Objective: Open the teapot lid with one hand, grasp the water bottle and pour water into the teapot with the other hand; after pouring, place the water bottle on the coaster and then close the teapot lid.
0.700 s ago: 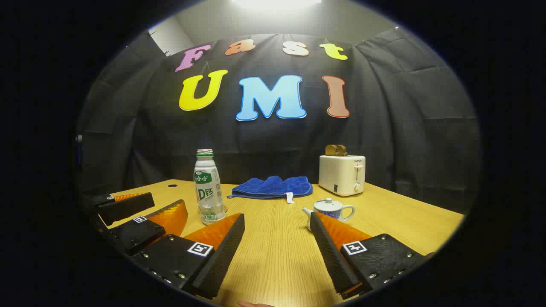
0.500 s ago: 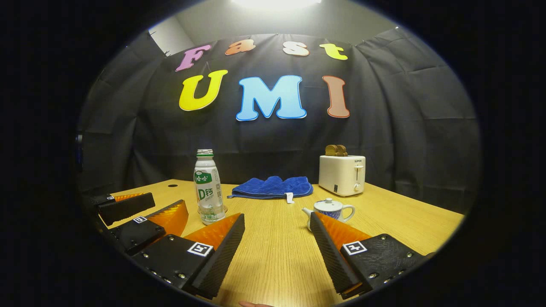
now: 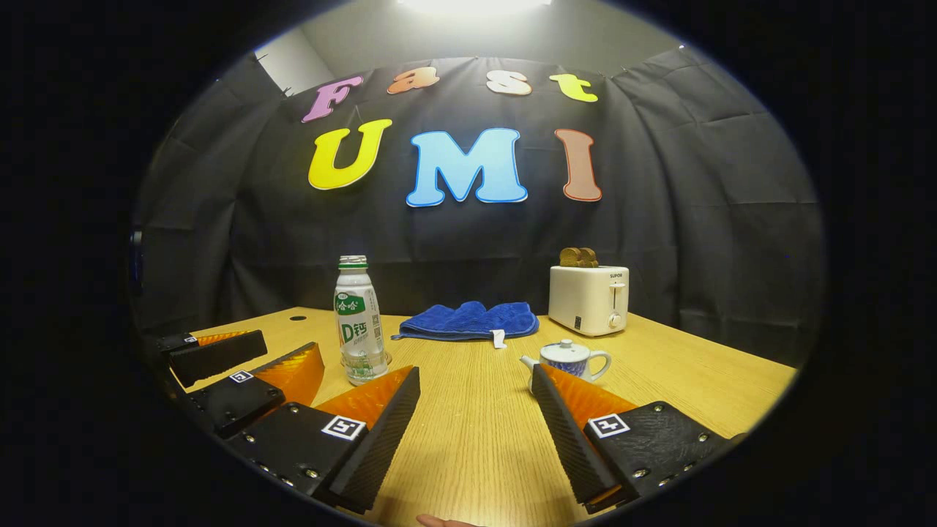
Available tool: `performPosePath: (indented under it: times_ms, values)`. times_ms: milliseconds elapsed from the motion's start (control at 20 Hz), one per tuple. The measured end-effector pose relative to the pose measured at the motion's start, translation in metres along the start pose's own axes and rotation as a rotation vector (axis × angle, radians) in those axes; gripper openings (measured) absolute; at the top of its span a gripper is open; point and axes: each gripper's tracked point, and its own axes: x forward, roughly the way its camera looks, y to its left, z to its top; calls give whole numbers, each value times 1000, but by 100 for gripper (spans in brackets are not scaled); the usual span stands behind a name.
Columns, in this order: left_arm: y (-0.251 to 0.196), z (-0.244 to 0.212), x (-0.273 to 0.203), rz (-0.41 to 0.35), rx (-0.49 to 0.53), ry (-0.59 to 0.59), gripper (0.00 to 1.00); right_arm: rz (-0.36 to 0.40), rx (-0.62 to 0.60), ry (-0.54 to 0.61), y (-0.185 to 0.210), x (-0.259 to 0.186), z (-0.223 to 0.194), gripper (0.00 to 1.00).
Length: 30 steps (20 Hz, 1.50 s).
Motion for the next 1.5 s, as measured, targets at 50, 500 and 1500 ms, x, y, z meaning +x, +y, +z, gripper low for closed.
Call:
performPosePath:
  times_ms: [50, 500, 1500]
  values:
    - [0, 0, 0, 2, 2, -4, 99, -3, 1, 0, -1, 0, 1, 95]
    - [-14, 1, 11, -54, 16, 6, 99, -5, 13, 7, -7, 5, 1, 95]
    - [-24, 35, 70, -151, 42, 5, 96, -172, 8, 222, -112, 128, -7, 63]
